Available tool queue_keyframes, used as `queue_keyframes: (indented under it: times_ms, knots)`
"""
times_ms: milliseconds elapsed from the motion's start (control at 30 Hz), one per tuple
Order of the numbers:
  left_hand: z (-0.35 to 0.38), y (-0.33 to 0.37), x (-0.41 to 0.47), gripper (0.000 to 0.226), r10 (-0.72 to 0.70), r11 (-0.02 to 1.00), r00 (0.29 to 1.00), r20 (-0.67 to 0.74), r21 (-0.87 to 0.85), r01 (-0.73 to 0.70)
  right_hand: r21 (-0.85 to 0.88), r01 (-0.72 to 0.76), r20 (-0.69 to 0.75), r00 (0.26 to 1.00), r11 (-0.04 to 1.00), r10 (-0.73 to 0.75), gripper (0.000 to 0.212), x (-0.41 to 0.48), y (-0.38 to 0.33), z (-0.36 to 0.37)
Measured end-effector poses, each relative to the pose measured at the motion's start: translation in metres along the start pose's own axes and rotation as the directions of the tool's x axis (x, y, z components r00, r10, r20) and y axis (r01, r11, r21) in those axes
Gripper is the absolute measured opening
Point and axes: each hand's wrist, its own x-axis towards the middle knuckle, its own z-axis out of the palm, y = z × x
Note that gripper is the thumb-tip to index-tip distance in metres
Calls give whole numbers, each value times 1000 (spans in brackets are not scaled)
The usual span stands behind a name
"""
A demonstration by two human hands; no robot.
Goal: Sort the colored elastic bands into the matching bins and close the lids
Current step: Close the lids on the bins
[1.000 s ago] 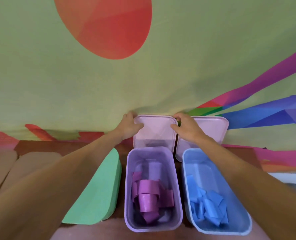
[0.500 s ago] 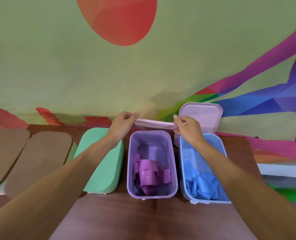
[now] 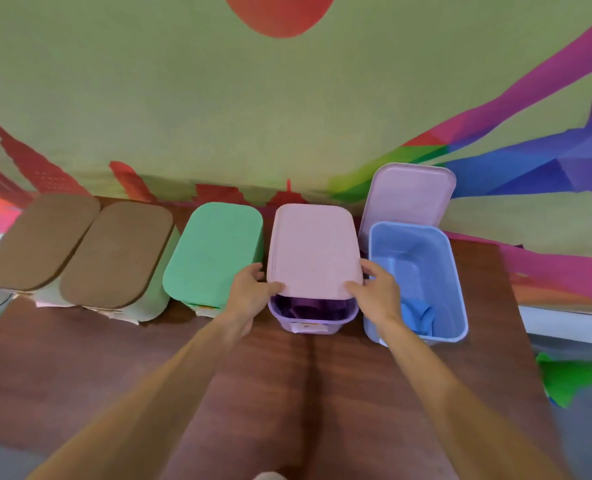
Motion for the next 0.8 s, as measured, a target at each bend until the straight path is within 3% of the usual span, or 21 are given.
queue_keyframes:
  times_ms: [133, 400, 800]
  knots:
    - [7, -26, -5, 37, 37, 976, 999, 19, 215, -41, -90, 29, -2, 1000, 996, -29, 49, -6, 20, 7]
    - [16, -47, -1, 39, 119, 886, 990, 78, 442, -141, -206, 9, -31, 999, 978, -16, 52, -17, 41, 21]
    - [8, -59, 11, 38, 160, 914, 977, 140, 352, -200, -203, -72, -92, 994, 977, 54, 52, -26, 34, 30]
